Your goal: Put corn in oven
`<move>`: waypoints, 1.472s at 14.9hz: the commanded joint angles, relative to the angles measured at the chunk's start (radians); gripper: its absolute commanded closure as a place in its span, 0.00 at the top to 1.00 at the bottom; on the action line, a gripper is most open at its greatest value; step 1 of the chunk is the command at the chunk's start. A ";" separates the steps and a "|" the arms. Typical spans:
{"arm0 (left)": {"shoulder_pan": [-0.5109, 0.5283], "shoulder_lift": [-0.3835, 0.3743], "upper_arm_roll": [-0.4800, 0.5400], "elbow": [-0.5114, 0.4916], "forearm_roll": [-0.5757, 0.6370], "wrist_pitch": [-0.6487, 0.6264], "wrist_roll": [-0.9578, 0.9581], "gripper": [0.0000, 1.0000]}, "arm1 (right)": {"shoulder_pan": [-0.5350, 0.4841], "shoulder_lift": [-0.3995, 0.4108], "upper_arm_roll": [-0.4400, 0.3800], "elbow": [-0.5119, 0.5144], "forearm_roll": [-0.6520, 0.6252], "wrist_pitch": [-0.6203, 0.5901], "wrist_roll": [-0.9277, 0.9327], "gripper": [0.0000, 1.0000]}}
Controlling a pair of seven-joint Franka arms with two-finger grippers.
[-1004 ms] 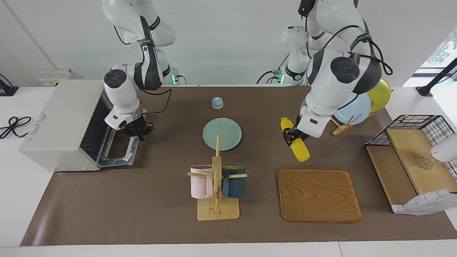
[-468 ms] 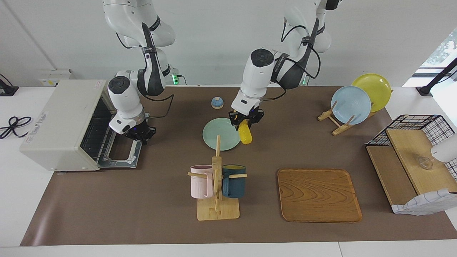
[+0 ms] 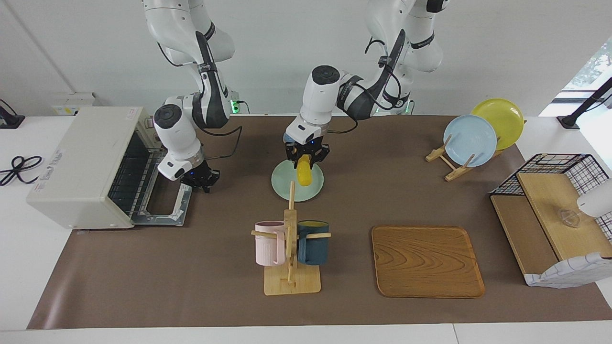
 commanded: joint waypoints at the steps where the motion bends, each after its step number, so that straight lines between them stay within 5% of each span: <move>1: -0.025 0.036 0.020 -0.016 -0.012 0.068 0.034 0.00 | 0.016 -0.012 -0.011 0.010 0.019 -0.024 0.011 0.22; 2: -0.030 0.054 0.020 -0.016 -0.012 0.086 0.034 0.00 | 0.020 -0.013 -0.011 0.011 0.020 -0.028 0.013 0.81; 3: -0.038 0.060 0.021 -0.015 -0.012 0.097 0.034 0.00 | 0.019 -0.015 -0.011 0.011 0.020 -0.042 0.003 1.00; 6: -0.038 0.073 0.021 -0.010 -0.012 0.105 0.037 0.00 | 0.019 -0.035 -0.011 0.045 0.020 -0.142 0.008 1.00; 7: -0.038 0.073 0.021 -0.010 -0.011 0.105 0.042 0.14 | 0.019 -0.047 -0.011 0.065 0.020 -0.182 0.006 1.00; 8: -0.036 0.073 0.021 -0.008 -0.011 0.105 0.039 0.75 | 0.020 -0.068 -0.011 0.088 0.020 -0.221 0.006 1.00; 9: -0.036 0.073 0.021 -0.010 -0.011 0.103 0.039 1.00 | 0.023 -0.073 -0.009 0.097 0.019 -0.248 0.006 1.00; 16: 0.039 -0.021 0.021 0.004 -0.011 -0.027 0.046 1.00 | 0.039 -0.081 -0.002 0.123 0.046 -0.257 0.014 1.00; 22: 0.246 -0.116 0.029 0.136 -0.007 -0.352 0.150 1.00 | 0.085 -0.082 0.011 0.126 0.047 -0.243 0.012 1.00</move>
